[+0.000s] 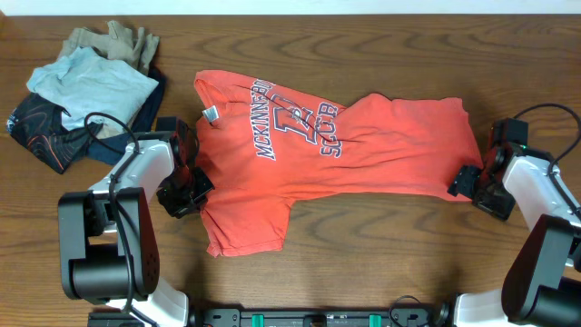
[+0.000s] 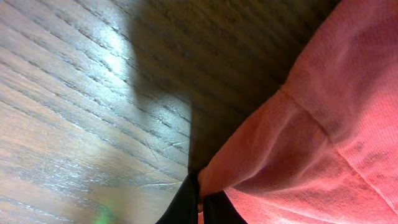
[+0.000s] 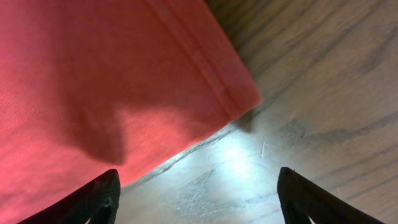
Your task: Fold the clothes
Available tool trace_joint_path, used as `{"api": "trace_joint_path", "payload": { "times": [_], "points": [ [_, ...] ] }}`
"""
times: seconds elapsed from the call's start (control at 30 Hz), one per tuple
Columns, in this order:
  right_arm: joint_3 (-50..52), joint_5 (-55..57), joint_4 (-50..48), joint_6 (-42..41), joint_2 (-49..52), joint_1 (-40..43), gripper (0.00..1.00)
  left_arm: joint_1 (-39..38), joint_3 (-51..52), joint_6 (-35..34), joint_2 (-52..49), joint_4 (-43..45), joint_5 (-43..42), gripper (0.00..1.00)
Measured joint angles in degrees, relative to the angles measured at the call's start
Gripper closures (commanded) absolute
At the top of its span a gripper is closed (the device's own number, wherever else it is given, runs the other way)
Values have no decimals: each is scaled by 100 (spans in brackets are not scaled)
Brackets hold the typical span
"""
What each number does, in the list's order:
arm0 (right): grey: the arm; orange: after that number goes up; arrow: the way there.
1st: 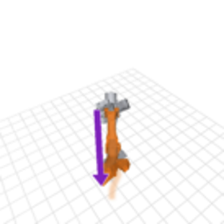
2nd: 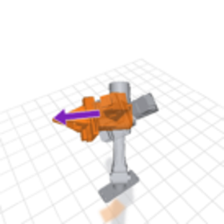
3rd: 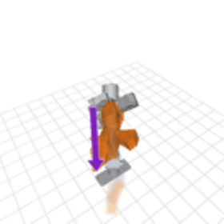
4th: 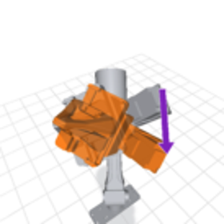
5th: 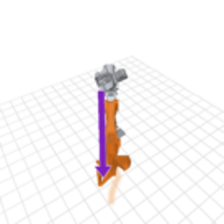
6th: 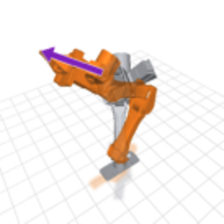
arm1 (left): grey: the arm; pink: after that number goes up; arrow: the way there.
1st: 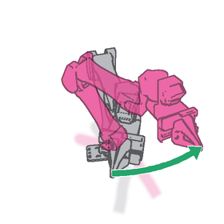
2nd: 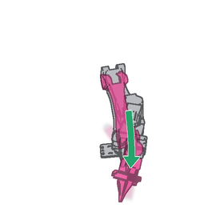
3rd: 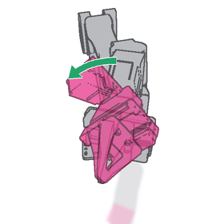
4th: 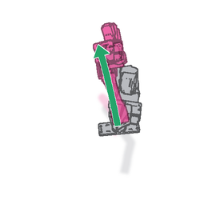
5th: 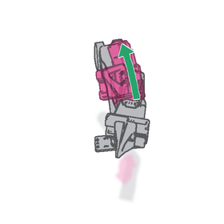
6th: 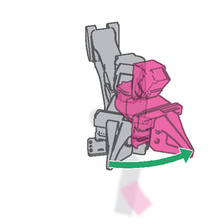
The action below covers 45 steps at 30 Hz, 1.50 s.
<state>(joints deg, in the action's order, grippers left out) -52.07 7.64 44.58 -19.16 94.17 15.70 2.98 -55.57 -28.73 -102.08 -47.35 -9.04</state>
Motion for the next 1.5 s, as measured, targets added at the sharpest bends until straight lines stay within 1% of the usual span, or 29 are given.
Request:
{"api": "trace_joint_path", "payload": {
  "times": [0.1,0.17,0.27,0.37,0.4,0.47,0.53,0.7,0.8,0.9,0.93,1.0,1.1,1.13,1.3,1.43,1.5],
  "points": [
    [2,11,-181,-39,144,0,23,15,0,11,0,9,-24,94],
    [13,13,-417,-101,262,2,26,28,0,13,0,15,-46,94],
    [28,7,-664,-195,348,0,34,31,4,24,0,22,-55,94],
    [28,-33,-846,-337,389,-2,51,33,7,26,4,24,-61,94],
    [26,-46,-887,-385,404,-2,58,35,9,26,4,26,-63,94],
    [15,-90,-940,-431,431,-2,74,35,11,26,9,28,-63,94],
    [-11,-118,-953,-474,463,-4,85,35,15,26,9,33,-63,94],
    [-33,-98,-863,-527,483,-2,97,35,15,26,9,33,-70,94],
    [-37,-74,-822,-544,483,-4,98,44,15,26,9,39,-129,94],
    [-37,-72,-817,-544,483,-4,97,74,15,39,9,90,-262,78],
    [-37,-70,-815,-544,483,-4,96,76,15,42,9,116,-323,76],
    [-37,-55,-800,-544,483,-2,95,76,15,24,9,157,-463,64],
    [-37,-37,-780,-544,483,-4,95,76,15,33,9,131,-656,54],
    [-37,-31,-776,-544,483,-4,94,76,15,22,9,103,-719,52],
    [-37,-26,-776,-544,483,-2,94,76,39,48,7,-13,-857,51],
    [-37,-17,-774,-544,483,-4,93,76,59,216,-15,-37,-1196,46],
    [-37,-13,-776,-544,483,-2,93,66,61,254,-20,-11,-1318,45]
  ]
}}
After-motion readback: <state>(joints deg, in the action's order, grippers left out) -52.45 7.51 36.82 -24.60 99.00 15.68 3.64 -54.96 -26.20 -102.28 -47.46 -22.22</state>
